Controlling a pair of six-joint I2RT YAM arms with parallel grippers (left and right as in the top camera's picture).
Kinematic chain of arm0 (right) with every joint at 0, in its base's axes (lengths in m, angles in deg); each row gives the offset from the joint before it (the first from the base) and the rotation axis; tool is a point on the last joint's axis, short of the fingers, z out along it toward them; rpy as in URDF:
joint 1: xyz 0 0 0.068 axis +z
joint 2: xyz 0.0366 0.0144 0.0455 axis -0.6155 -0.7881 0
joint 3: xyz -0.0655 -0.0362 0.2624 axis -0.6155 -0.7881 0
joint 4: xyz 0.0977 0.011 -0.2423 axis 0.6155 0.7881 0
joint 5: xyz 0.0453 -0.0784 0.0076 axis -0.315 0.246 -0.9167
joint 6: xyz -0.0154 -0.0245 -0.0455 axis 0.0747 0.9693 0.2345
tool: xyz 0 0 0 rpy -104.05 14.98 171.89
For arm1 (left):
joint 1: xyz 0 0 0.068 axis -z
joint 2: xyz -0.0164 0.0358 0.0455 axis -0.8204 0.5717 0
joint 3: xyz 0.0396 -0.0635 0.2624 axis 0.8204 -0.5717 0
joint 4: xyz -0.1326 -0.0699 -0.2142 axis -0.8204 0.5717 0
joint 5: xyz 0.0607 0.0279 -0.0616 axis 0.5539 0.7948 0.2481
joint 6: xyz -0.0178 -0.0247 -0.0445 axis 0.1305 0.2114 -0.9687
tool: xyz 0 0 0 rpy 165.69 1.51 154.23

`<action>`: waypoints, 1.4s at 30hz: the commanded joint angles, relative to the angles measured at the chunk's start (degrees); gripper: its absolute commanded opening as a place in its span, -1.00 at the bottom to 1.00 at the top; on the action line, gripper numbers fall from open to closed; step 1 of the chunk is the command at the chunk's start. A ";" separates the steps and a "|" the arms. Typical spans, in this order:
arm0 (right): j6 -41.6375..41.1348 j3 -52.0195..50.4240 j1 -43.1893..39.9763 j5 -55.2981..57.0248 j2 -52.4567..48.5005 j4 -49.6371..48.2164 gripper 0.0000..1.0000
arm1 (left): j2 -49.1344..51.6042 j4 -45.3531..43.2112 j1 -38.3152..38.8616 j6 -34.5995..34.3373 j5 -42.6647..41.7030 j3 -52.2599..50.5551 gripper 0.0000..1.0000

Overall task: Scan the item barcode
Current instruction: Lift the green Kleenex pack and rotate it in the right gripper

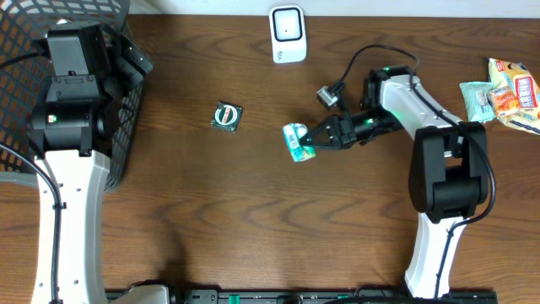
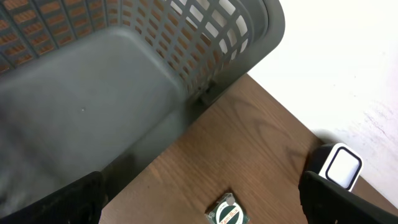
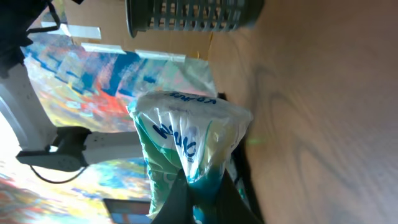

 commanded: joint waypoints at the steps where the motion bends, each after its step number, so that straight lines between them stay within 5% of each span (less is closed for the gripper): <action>1: 4.79 -0.02 -0.44 -0.83 -0.52 0.09 -0.98 | -0.31 0.20 -0.24 -0.68 0.13 0.11 0.96; 42: 4.76 -0.02 -0.61 -1.66 -0.52 -1.05 -0.98 | -0.31 0.20 -0.24 -0.68 0.13 0.11 0.96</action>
